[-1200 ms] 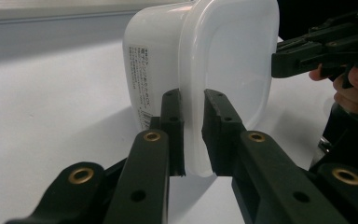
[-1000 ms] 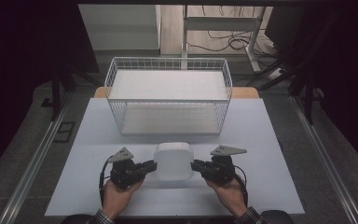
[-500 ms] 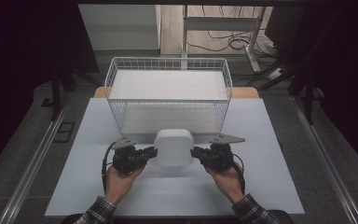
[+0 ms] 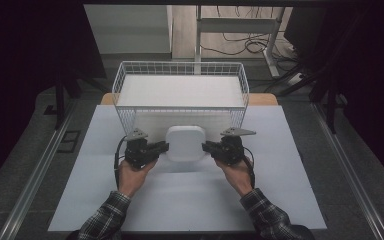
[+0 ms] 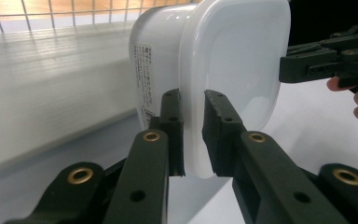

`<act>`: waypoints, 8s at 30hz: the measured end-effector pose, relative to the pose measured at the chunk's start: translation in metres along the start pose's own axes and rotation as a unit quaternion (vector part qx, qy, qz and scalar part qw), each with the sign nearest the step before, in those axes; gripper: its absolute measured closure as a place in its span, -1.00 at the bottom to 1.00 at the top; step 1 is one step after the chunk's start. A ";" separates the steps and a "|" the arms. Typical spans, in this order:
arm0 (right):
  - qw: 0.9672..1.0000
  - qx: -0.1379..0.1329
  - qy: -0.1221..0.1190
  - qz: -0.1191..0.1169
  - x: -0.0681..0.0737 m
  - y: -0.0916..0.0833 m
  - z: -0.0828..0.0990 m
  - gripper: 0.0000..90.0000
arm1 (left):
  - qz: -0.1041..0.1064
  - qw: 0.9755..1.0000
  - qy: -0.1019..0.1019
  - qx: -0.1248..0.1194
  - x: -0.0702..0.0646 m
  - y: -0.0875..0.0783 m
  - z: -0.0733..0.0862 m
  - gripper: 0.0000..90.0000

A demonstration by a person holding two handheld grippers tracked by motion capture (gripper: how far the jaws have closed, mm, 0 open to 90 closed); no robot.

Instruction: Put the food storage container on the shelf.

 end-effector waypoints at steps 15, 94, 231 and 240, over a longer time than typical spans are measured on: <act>1.000 0.013 0.028 0.003 -0.020 0.029 -0.003 0.71 | -0.011 0.999 -0.029 0.006 0.026 0.024 -0.004 0.73; 0.993 0.031 -0.114 0.012 0.017 0.077 0.006 0.98 | -0.005 0.996 0.094 0.011 -0.030 -0.058 0.084 -0.97; 0.991 0.046 -0.128 -0.010 0.014 -0.054 0.072 -1.00 | 0.013 0.991 0.096 0.089 -0.029 -0.047 0.104 -0.97; 0.992 0.045 -0.116 0.001 0.003 -0.068 0.079 -1.00 | -0.001 0.992 0.095 0.079 -0.028 -0.060 0.106 -0.96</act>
Point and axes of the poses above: each handheld gripper's, and its own axes: y roughly forward along the jaws, z roughly out of its underside, x roughly to its left, the point moved 7 cm from there along y, roughly forward along the jaws, and after that the axes turned 6 degrees about z, right-handed, at the moved point
